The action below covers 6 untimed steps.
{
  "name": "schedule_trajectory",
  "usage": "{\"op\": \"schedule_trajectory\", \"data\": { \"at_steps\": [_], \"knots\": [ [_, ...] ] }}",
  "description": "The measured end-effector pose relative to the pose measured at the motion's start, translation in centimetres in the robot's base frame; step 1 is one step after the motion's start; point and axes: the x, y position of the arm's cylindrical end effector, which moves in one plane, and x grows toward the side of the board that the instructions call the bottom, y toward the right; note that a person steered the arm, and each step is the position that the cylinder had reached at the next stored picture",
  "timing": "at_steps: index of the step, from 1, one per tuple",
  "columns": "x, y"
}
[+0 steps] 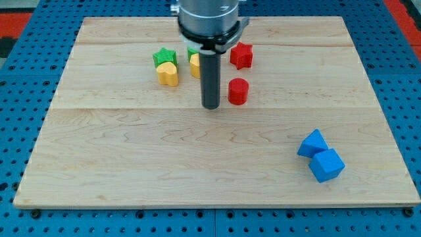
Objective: Move red circle to the bottom of the red star
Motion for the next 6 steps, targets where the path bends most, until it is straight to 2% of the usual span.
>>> {"op": "schedule_trajectory", "data": {
  "at_steps": [1, 2, 3, 4, 5, 6],
  "knots": [
    [-2.3, 4.2],
    [-0.4, 4.6],
    [-0.4, 8.1],
    [-1.5, 8.5],
    [-1.5, 13.6],
    [-2.9, 14.3]
  ]
}}
